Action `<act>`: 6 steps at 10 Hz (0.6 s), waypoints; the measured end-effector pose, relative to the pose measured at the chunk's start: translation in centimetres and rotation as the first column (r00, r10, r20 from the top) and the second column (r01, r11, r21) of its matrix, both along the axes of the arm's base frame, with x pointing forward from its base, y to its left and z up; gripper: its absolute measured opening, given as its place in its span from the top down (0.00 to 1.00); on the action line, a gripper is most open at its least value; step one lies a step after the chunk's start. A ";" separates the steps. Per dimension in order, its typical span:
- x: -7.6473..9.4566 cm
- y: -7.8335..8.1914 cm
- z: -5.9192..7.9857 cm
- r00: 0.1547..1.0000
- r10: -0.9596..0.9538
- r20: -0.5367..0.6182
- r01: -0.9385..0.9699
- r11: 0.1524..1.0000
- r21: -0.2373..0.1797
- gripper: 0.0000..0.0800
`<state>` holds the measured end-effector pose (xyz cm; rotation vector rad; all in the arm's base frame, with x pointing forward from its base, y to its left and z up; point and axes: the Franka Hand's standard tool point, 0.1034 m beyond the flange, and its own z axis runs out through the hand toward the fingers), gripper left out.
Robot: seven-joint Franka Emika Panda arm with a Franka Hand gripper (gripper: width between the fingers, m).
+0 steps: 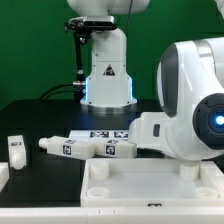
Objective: Assemble desk
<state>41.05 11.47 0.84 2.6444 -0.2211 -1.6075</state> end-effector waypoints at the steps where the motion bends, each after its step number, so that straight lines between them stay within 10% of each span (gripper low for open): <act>1: 0.0 0.0 0.0 1.000 0.000 0.000 0.000 1.000 0.000 0.22; 2: 0.0 0.0 0.0 1.000 -0.001 0.000 0.001 1.000 0.000 0.22; 4: 0.0 -0.1 0.0 1.000 -0.002 0.000 0.002 1.000 0.000 0.64; 6: 1.6 -0.6 1.4 0.999 -0.009 0.036 0.009 1.000 0.014 0.64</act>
Offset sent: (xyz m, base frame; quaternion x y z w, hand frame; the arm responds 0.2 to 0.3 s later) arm 0.0000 0.0000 0.0000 0.0000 0.0000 0.0000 1.0000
